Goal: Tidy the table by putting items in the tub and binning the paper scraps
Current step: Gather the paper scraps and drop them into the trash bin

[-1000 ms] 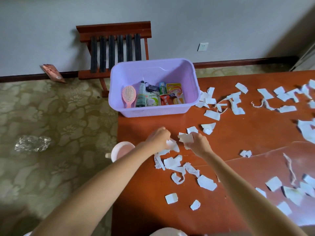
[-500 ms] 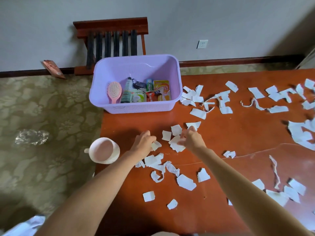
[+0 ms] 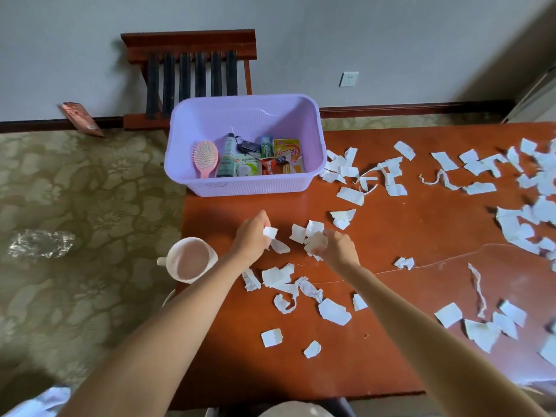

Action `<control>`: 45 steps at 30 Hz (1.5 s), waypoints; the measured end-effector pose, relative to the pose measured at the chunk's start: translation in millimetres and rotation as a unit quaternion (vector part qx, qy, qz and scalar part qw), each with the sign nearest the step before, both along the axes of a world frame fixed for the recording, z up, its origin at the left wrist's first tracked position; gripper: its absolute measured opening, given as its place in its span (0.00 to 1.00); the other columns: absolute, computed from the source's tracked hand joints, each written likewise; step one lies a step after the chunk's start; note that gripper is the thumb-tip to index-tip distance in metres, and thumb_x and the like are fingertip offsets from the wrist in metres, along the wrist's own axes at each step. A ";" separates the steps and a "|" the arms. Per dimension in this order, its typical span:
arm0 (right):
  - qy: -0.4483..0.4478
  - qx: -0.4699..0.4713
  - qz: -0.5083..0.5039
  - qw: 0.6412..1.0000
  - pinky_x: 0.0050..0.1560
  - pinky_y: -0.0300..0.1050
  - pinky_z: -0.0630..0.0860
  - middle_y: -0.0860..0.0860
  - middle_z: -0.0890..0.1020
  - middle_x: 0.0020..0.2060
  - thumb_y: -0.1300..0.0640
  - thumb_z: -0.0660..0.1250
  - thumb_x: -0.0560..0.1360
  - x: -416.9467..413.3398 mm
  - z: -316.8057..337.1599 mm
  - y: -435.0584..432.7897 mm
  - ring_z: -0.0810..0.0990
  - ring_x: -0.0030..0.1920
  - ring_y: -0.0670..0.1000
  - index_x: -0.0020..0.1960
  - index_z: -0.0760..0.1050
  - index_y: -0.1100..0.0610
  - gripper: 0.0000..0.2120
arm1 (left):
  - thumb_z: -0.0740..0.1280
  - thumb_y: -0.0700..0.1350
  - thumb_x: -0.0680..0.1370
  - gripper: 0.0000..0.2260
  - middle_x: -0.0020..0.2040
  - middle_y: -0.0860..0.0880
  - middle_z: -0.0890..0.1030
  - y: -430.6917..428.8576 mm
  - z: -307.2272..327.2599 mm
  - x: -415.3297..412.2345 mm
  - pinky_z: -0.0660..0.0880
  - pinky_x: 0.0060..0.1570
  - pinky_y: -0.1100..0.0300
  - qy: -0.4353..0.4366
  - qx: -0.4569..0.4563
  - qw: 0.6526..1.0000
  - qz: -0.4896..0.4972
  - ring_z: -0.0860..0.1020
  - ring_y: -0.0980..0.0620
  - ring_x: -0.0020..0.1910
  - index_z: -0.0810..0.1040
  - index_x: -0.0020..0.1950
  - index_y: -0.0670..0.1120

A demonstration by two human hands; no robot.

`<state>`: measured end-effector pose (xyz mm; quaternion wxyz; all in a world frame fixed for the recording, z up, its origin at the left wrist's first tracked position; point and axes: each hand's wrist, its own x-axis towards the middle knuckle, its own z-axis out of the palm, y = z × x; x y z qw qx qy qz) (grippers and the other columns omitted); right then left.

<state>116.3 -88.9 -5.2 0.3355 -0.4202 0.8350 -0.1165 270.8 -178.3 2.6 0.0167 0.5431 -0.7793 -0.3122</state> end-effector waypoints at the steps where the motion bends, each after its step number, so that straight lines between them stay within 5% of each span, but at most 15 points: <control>1: -0.007 -0.011 0.001 1.000 0.52 0.42 0.79 0.57 0.78 0.61 0.58 0.70 0.73 2.1 3.8 2.6 0.80 0.57 0.57 0.65 0.71 0.60 0.22 | 0.67 0.35 0.75 0.12 0.57 0.43 0.76 -1.1 6.8 1.3 0.74 0.47 0.61 0.033 0.007 0.999 0.024 0.76 0.47 0.56 0.71 0.56 0.41; 7: -0.069 0.044 0.109 0.991 0.58 0.44 0.77 0.57 0.76 0.62 0.58 0.71 0.72 51.5 10.7 20.0 0.77 0.61 0.56 0.67 0.69 0.59 0.25 | 0.69 0.36 0.73 0.14 0.56 0.44 0.76 22.2 18.0 28.9 0.69 0.34 0.69 0.088 0.068 0.991 0.069 0.74 0.52 0.47 0.70 0.56 0.42; 12: -0.004 0.097 0.138 0.986 0.59 0.48 0.77 0.58 0.76 0.62 0.58 0.69 0.74 78.5 0.4 26.2 0.78 0.59 0.58 0.71 0.59 0.57 0.29 | 0.68 0.37 0.74 0.17 0.59 0.41 0.75 48.9 -8.5 51.8 0.74 0.42 0.59 0.029 0.134 0.987 0.084 0.76 0.46 0.51 0.70 0.61 0.41; 17: 0.030 0.116 0.162 0.979 0.45 0.41 0.78 0.59 0.78 0.55 0.63 0.66 0.75 79.2 -1.4 21.6 0.80 0.47 0.54 0.75 0.50 0.55 0.35 | 0.68 0.35 0.74 0.23 0.62 0.40 0.73 56.9 -28.5 65.5 0.73 0.55 0.58 0.033 0.128 0.987 0.097 0.75 0.43 0.60 0.64 0.65 0.40; 20: 0.046 0.123 0.168 0.977 0.38 0.40 0.77 0.59 0.79 0.53 0.64 0.66 0.76 81.2 -4.7 17.1 0.79 0.44 0.52 0.74 0.53 0.55 0.32 | 0.72 0.37 0.71 0.25 0.64 0.40 0.70 59.8 -34.0 67.2 0.71 0.58 0.61 0.035 0.080 0.993 0.085 0.73 0.45 0.61 0.66 0.65 0.40; 25: 0.068 0.121 0.176 0.974 0.50 0.41 0.76 0.58 0.76 0.59 0.63 0.64 0.77 85.1 -7.5 12.0 0.78 0.56 0.55 0.70 0.61 0.59 0.24 | 0.72 0.40 0.73 0.17 0.61 0.42 0.69 60.0 -38.6 65.3 0.69 0.47 0.70 0.014 0.041 0.997 0.060 0.70 0.54 0.46 0.71 0.59 0.42; 30: 0.074 0.080 0.162 0.981 0.58 0.44 0.76 0.56 0.72 0.64 0.62 0.64 0.77 80.2 -9.2 9.9 0.75 0.61 0.55 0.70 0.64 0.58 0.23 | 0.70 0.40 0.74 0.07 0.57 0.44 0.71 58.9 -43.2 63.2 0.74 0.47 0.66 0.010 0.011 0.999 0.041 0.74 0.50 0.50 0.75 0.49 0.41; 33: 0.022 0.050 0.082 0.995 0.55 0.45 0.78 0.57 0.75 0.62 0.59 0.65 0.76 67.7 -2.2 3.3 0.78 0.59 0.56 0.69 0.64 0.57 0.23 | 0.68 0.39 0.75 0.06 0.44 0.46 0.76 55.2 -41.9 62.8 0.68 0.34 0.70 0.045 0.035 0.997 0.058 0.73 0.52 0.40 0.70 0.43 0.43; 37: -0.020 0.025 0.031 0.999 0.54 0.46 0.79 0.58 0.74 0.63 0.59 0.68 0.74 53.4 3.8 -18.8 0.78 0.59 0.57 0.69 0.60 0.57 0.28 | 0.68 0.39 0.75 0.08 0.31 0.54 0.70 50.0 -29.4 56.7 0.66 0.25 0.73 0.108 0.058 0.988 0.097 0.72 0.53 0.31 0.69 0.42 0.44; 45: 0.053 0.063 0.124 0.989 0.56 0.47 0.78 0.56 0.77 0.61 0.58 0.65 0.77 63.1 -15.5 -35.5 0.79 0.57 0.56 0.69 0.63 0.58 0.23 | 0.69 0.38 0.74 0.06 0.37 0.54 0.73 60.7 -10.8 59.6 0.70 0.37 0.80 0.182 -0.023 0.969 0.167 0.73 0.56 0.36 0.72 0.44 0.43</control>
